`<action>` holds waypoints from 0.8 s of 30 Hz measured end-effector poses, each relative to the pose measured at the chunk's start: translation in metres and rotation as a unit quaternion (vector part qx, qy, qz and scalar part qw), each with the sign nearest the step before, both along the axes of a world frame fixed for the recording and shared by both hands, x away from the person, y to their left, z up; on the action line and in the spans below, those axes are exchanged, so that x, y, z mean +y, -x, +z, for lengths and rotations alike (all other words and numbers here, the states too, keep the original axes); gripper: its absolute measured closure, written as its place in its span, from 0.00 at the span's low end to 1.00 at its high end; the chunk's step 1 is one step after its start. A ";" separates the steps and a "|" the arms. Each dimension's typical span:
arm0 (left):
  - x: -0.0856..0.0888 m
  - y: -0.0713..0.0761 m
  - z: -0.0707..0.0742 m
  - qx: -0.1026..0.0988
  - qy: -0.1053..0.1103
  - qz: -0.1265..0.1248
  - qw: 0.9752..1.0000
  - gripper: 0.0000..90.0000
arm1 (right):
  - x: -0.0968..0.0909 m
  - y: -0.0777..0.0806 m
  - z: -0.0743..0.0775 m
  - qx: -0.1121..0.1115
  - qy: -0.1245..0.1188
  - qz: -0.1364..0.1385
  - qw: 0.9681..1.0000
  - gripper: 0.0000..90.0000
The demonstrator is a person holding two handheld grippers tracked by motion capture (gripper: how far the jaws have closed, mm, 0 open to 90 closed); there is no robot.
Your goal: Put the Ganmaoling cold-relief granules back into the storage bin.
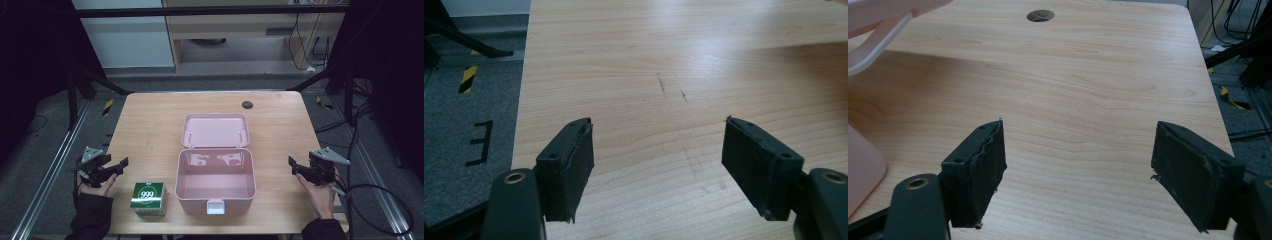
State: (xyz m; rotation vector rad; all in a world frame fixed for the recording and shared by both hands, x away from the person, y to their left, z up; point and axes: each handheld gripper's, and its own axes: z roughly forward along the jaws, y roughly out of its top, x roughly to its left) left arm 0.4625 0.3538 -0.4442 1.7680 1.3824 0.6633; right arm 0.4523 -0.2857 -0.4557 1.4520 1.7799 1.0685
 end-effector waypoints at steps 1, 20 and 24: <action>-0.001 0.000 0.001 0.001 -0.001 -0.004 1.000 0.32 | 0.000 0.001 0.000 0.001 -0.001 0.000 1.000 0.25; -0.014 -0.007 0.021 0.006 -0.013 -0.102 0.995 0.32 | -0.002 0.000 0.000 0.006 0.013 0.007 1.000 0.22; -0.013 -0.010 0.027 0.009 -0.016 -0.116 0.993 0.31 | -0.002 0.000 0.001 0.005 0.015 0.006 1.000 0.22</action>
